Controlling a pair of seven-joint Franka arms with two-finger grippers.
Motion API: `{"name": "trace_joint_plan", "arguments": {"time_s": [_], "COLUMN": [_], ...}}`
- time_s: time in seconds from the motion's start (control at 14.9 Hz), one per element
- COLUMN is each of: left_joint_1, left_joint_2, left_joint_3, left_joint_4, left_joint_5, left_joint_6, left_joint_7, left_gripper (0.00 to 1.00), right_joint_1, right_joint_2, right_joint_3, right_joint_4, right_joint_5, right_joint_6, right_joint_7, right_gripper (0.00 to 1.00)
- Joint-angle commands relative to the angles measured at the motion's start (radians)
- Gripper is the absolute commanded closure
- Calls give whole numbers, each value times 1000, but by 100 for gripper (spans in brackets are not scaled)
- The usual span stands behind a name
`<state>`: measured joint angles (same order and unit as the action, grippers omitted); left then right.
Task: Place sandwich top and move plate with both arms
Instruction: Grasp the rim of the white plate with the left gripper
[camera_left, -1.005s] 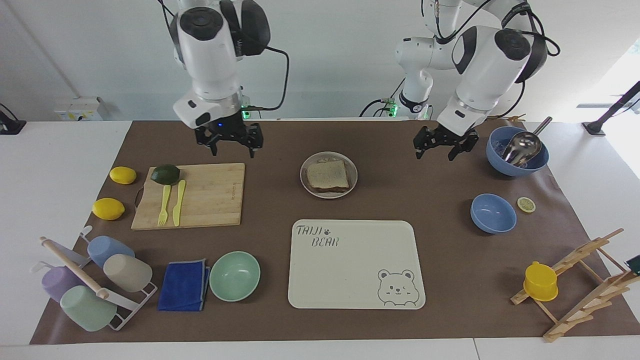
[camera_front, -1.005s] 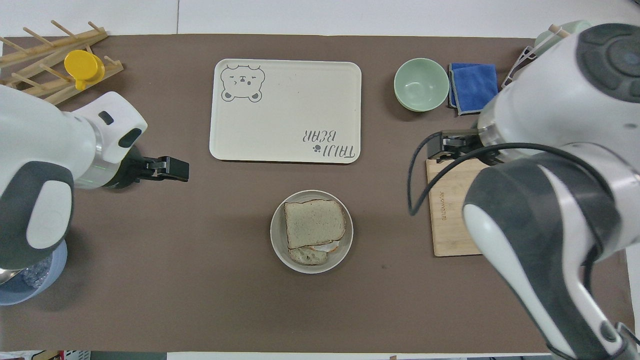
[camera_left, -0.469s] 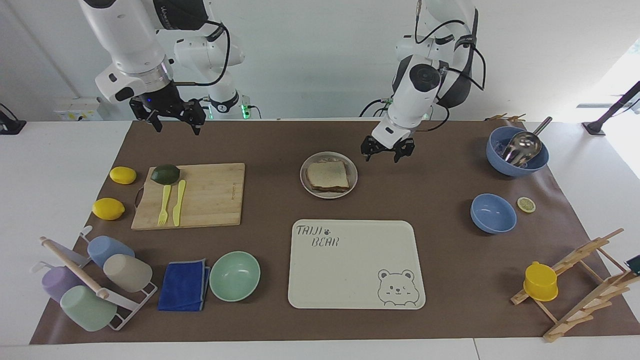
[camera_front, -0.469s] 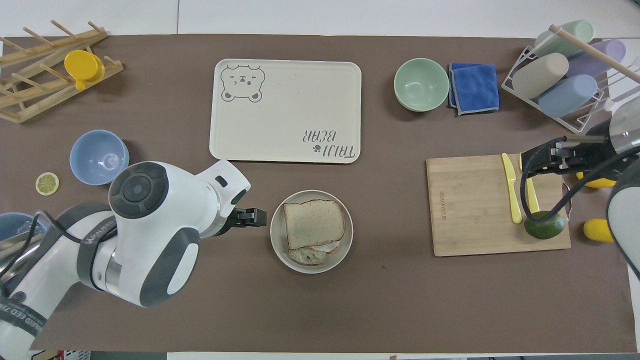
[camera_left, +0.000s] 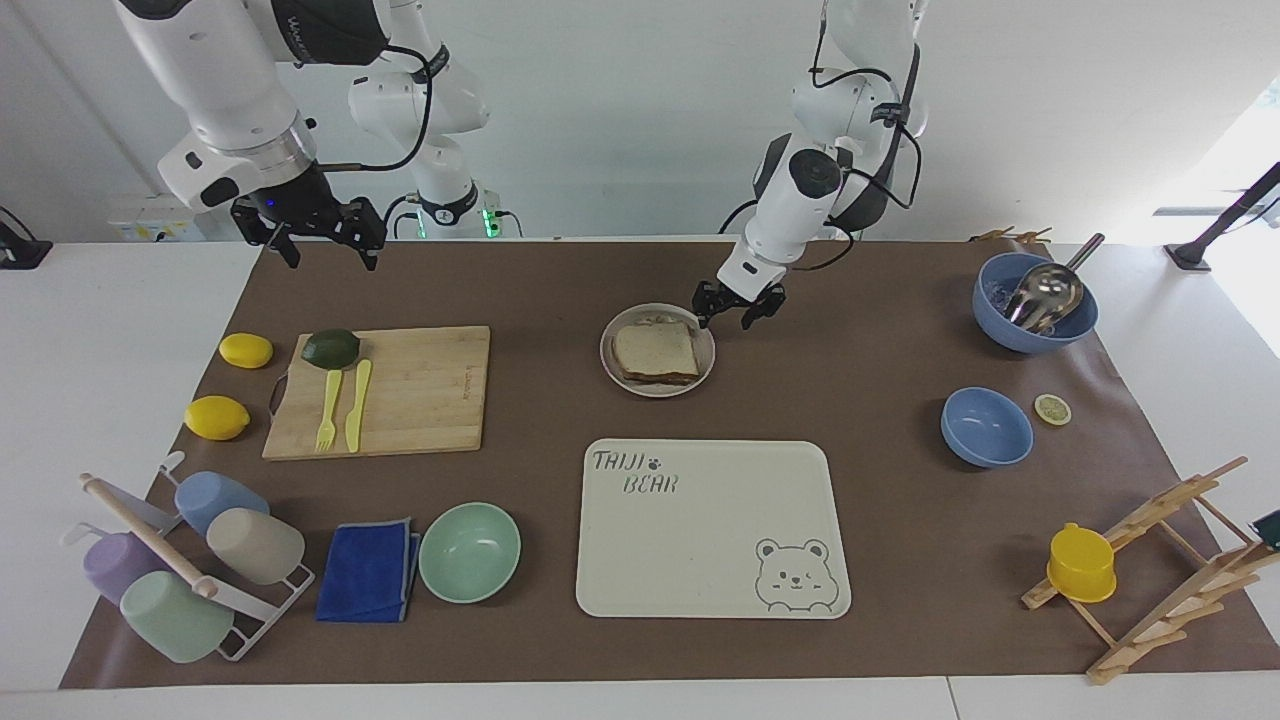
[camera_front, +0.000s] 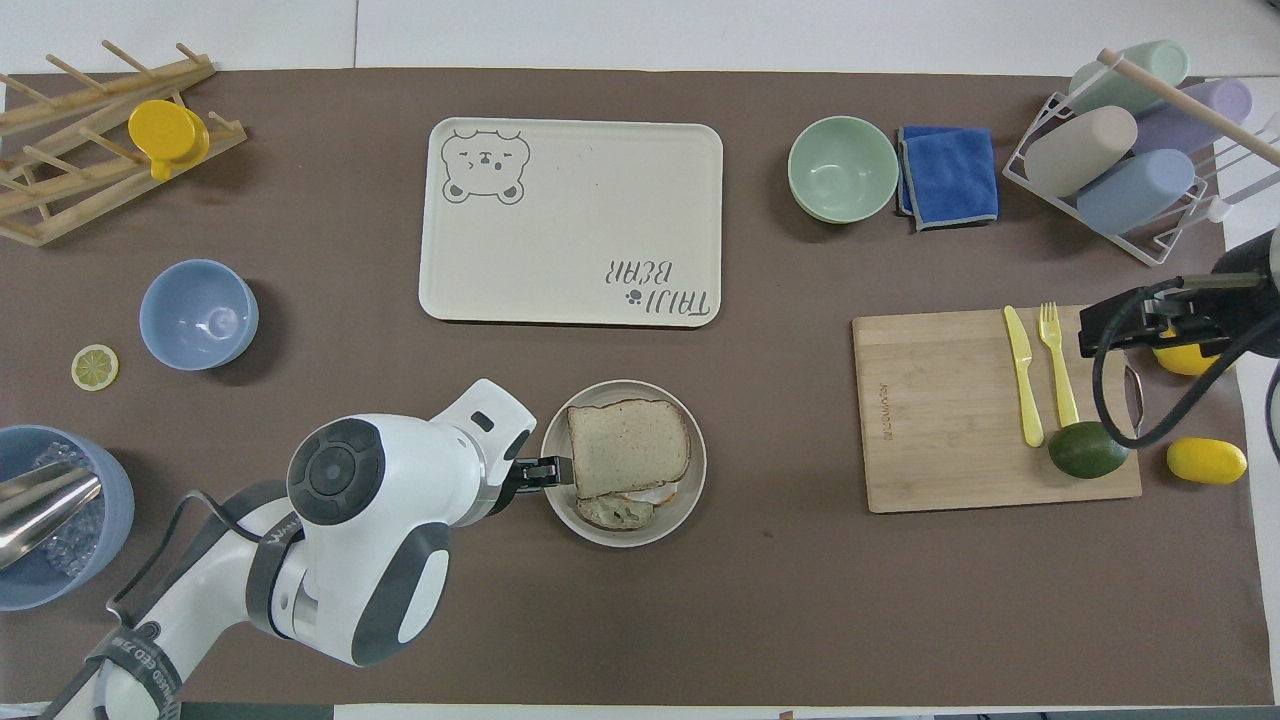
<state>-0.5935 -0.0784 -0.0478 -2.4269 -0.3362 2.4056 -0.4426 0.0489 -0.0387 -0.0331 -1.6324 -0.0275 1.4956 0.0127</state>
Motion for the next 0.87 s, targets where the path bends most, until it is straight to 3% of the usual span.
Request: {"name": "trace_joint_plan", "arguments": {"time_s": [0.0, 0.4, 0.8], "left_joint_1": [-31, -35, -61], "left_joint_2": [-21, -12, 40], "left_joint_3": [14, 14, 16], "left_joint_4": [-46, -47, -49], "left_joint_5": [-21, -40, -46], "left_joint_6": [46, 53, 121], "left_joint_7": [-24, -24, -24], "left_gripper": [32, 42, 42], "right_joint_1": [-6, -21, -29], "right_joint_2": [-3, -9, -9], "right_joint_3": [-19, -14, -17], "right_joint_4": [-15, -17, -11], "right_joint_5": [21, 12, 14], "right_joint_6": [11, -8, -21], "right_joint_7": [-71, -74, -76], "right_gripper": [0, 0, 0]}}
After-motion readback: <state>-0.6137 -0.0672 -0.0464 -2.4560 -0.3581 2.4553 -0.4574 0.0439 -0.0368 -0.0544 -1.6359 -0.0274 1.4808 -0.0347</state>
